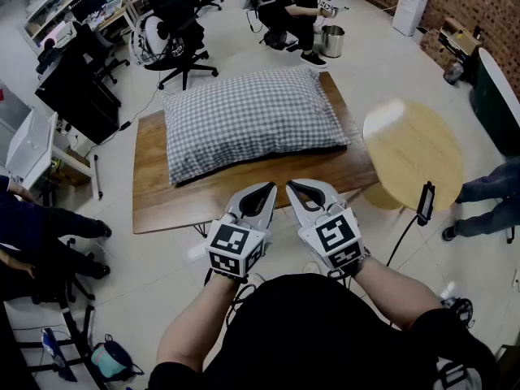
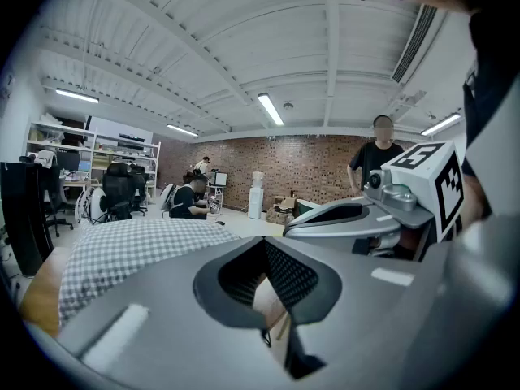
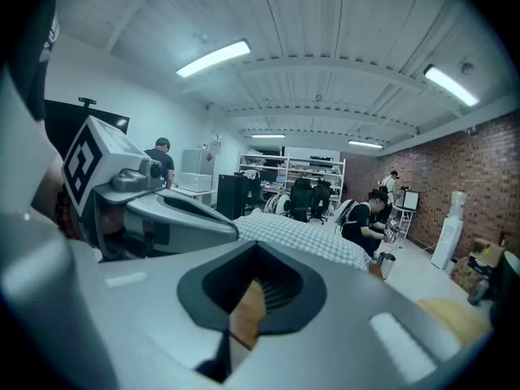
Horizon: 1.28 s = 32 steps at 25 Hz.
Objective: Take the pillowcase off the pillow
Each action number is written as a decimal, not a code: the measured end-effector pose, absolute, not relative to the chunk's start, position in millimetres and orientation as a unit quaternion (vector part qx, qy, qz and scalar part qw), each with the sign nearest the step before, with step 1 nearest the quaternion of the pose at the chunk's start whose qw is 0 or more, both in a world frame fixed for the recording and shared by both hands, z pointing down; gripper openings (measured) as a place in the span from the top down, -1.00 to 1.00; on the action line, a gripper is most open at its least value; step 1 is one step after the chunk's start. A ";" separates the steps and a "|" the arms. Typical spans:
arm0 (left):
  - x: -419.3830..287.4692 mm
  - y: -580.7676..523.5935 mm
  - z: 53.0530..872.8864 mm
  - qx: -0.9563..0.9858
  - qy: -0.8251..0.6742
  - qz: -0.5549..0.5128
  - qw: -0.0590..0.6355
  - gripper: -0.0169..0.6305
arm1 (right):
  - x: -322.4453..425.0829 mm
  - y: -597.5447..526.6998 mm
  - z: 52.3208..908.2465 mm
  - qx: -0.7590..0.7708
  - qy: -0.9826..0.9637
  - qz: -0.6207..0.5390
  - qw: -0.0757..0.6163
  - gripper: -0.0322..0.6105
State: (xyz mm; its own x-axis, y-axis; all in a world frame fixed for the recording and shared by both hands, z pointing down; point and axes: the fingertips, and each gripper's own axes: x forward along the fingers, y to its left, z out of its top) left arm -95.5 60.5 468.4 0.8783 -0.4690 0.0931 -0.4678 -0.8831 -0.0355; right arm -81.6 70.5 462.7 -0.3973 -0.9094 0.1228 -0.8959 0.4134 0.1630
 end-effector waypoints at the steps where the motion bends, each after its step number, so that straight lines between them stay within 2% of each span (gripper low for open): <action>1: -93.8 60.2 466.4 -0.969 0.243 -0.049 0.006 0.94 | -80.0 70.0 462.1 0.540 -0.835 -0.036 0.096 0.90; 14: -68.8 60.2 474.3 -0.967 0.250 -0.043 -0.013 0.94 | -48.6 69.9 463.0 0.536 -0.837 -0.044 0.099 0.90; 26: -6.7 55.0 486.4 -0.961 0.264 -0.020 -0.076 0.93 | 32.8 66.0 465.1 0.530 -0.840 -0.048 0.106 0.89; 32: 6.3 36.4 483.8 -0.958 0.274 -0.027 -0.080 0.76 | 77.3 46.5 465.2 0.536 -0.835 -0.042 0.112 0.89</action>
State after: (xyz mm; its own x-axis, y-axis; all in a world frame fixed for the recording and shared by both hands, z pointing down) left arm 6.3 36.4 483.8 0.8487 -0.5202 0.0950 -0.5288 -0.8373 0.1387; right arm 77.3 46.5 465.2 -0.3995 -0.9055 0.1428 -0.8867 0.4213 0.1905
